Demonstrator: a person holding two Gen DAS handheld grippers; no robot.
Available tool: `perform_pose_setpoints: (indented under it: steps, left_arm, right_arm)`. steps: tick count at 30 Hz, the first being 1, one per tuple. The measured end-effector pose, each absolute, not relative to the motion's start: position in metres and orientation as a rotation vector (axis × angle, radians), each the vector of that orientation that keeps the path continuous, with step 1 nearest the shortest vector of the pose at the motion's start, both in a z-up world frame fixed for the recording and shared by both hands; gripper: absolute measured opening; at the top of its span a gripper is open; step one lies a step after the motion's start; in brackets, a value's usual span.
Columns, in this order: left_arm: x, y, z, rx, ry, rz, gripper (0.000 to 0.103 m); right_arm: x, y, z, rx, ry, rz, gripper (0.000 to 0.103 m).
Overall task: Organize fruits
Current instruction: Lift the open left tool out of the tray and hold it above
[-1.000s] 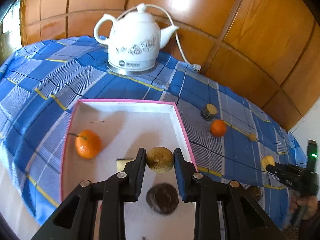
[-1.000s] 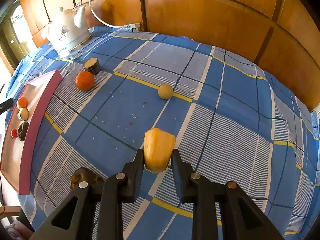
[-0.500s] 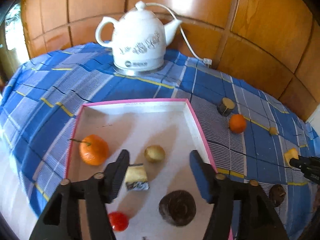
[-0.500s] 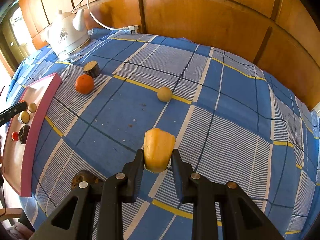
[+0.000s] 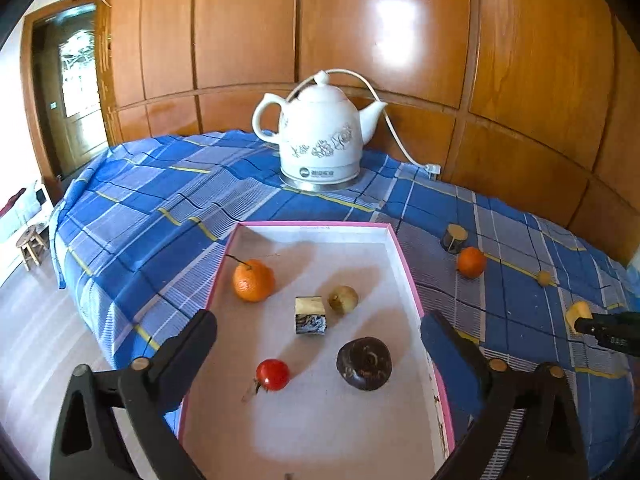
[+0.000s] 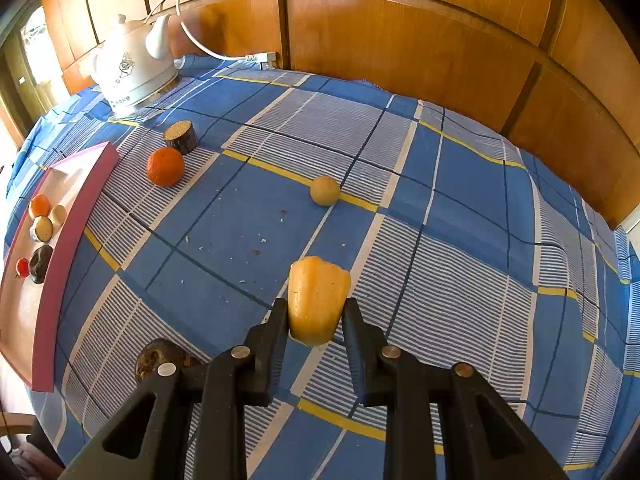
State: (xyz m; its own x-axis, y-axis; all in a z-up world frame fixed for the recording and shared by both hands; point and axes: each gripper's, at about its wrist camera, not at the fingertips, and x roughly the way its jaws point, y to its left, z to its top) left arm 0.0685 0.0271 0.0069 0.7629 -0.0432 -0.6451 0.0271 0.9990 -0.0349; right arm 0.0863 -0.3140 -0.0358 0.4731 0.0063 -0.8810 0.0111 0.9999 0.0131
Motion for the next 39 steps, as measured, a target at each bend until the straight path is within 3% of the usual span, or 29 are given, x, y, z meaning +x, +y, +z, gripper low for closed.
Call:
perform_pose_setpoints:
  steps: [39]
  left_arm:
    - [0.047,0.054,-0.006,-0.046,0.769,0.050,0.103]
  right_arm:
    - [0.080,-0.289,-0.025,0.015,1.026,0.134,0.027]
